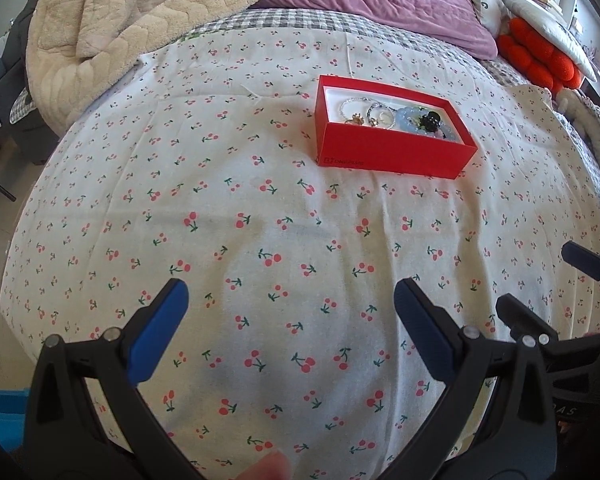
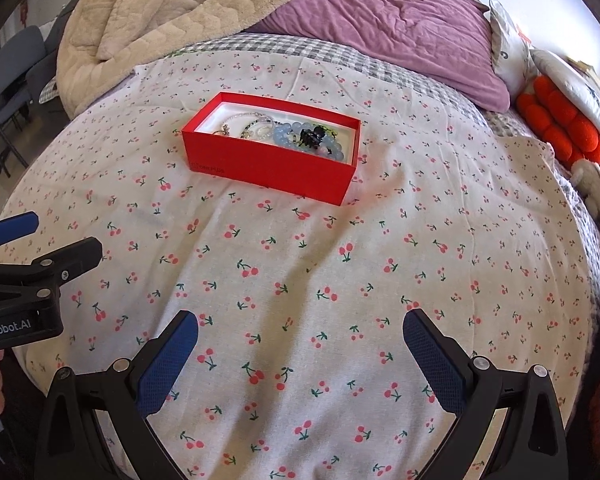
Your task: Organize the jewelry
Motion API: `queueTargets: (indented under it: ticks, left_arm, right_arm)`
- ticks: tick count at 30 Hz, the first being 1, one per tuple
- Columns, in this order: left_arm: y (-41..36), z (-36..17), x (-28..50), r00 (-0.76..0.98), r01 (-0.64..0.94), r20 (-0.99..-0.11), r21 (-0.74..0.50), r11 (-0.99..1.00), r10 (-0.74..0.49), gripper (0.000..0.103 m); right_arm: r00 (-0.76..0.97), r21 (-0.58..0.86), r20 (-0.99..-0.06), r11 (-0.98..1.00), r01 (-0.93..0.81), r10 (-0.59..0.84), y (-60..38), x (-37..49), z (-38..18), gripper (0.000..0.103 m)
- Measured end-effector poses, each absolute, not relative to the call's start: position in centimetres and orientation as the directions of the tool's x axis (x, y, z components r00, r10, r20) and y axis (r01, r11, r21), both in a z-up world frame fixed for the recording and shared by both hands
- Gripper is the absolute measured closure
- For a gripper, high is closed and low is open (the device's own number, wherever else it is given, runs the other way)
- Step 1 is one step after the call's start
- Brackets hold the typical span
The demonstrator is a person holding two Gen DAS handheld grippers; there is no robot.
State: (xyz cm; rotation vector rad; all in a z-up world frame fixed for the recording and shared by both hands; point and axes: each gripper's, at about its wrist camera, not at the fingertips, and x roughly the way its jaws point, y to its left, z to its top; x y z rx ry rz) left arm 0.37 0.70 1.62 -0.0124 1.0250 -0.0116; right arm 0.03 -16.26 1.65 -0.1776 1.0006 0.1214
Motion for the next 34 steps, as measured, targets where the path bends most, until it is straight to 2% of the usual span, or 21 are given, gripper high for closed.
queueTargets:
  ticks: [20, 34]
  left_arm:
    - [0.0, 1.6, 0.3, 0.526, 0.004, -0.851, 0.003, 1.000, 0.000, 0.001]
    - [-0.1, 1.3, 0.3, 0.515, 0.004, -0.857, -0.002, 1.000, -0.004, 0.001]
  right_arm:
    - [0.554, -0.064, -0.832, 0.994, -0.087, -0.005, -18.2, 0.7, 2.2, 0.000]
    - [0.551, -0.064, -0.834, 0.994, -0.087, -0.006, -18.1, 0.9, 1.9, 0.000]
